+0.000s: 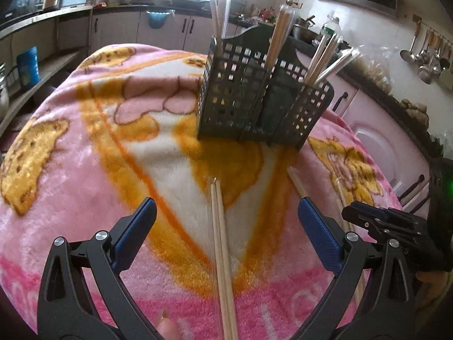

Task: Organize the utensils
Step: 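Close the left tool on a wrapped chopstick pair while the right tool grasps another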

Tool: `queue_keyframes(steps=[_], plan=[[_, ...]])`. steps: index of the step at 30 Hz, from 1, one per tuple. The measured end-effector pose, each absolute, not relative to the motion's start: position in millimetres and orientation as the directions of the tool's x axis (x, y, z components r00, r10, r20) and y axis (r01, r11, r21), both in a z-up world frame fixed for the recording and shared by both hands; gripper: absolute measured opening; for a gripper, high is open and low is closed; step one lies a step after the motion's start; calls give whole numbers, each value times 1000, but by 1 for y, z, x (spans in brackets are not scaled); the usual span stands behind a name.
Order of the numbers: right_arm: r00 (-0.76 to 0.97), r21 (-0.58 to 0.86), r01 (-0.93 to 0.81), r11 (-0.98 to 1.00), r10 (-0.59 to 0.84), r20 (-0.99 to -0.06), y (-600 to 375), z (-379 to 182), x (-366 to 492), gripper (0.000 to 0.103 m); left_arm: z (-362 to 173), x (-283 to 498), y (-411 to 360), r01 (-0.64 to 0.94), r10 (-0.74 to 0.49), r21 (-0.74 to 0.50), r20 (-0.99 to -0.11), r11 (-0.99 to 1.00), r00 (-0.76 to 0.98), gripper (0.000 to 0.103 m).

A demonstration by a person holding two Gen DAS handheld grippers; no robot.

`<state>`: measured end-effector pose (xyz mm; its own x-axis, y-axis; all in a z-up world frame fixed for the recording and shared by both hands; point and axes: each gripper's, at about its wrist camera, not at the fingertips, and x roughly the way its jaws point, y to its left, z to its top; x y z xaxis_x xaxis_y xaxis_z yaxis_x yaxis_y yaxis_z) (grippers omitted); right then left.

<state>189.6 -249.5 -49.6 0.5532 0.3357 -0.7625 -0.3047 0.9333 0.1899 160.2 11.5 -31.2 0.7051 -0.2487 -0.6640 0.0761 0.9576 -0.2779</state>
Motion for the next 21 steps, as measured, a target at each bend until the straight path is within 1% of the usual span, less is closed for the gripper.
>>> queue_keyframes(steps=[1, 3, 4, 6, 9, 12, 13, 16, 17, 19, 21], plan=[[546, 186, -297, 937, 327, -771, -249, -52, 191, 31, -33, 161, 11, 77, -254, -283, -669, 956, 698, 89], [534, 192, -292, 937, 326, -780, -248, -54, 194, 31, -36, 162, 10, 77, -256, -284, -676, 956, 691, 81], [528, 188, -286, 940, 318, -788, -247, -55, 195, 31, -38, 164, 9, 75, -257, -285, -681, 956, 685, 79], [516, 190, -278, 942, 313, -797, -245, -56, 199, 30, -43, 168, 9, 71, -268, -300, -691, 951, 671, 70], [490, 202, -268, 942, 314, -813, -242, -58, 208, 30, -51, 176, 9, 55, -286, -329, -711, 943, 643, 63], [466, 232, -257, 938, 331, -821, -240, -61, 219, 30, -58, 185, 10, 38, -298, -351, -727, 936, 618, 60], [460, 237, -258, 937, 335, -822, -240, -61, 221, 28, -59, 187, 9, 37, -297, -349, -731, 937, 615, 60], [438, 254, -262, 931, 350, -828, -241, -62, 231, 17, -60, 192, 8, 37, -293, -342, -737, 939, 609, 59], [437, 261, -263, 929, 356, -826, -241, -61, 232, 14, -60, 195, 7, 39, -294, -341, -740, 939, 605, 57], [433, 292, -264, 919, 383, -816, -243, -60, 234, 12, -60, 198, 7, 41, -289, -334, -742, 942, 604, 53], [435, 331, -265, 906, 419, -797, -246, -57, 234, 12, -60, 201, 7, 41, -280, -321, -746, 946, 604, 44]])
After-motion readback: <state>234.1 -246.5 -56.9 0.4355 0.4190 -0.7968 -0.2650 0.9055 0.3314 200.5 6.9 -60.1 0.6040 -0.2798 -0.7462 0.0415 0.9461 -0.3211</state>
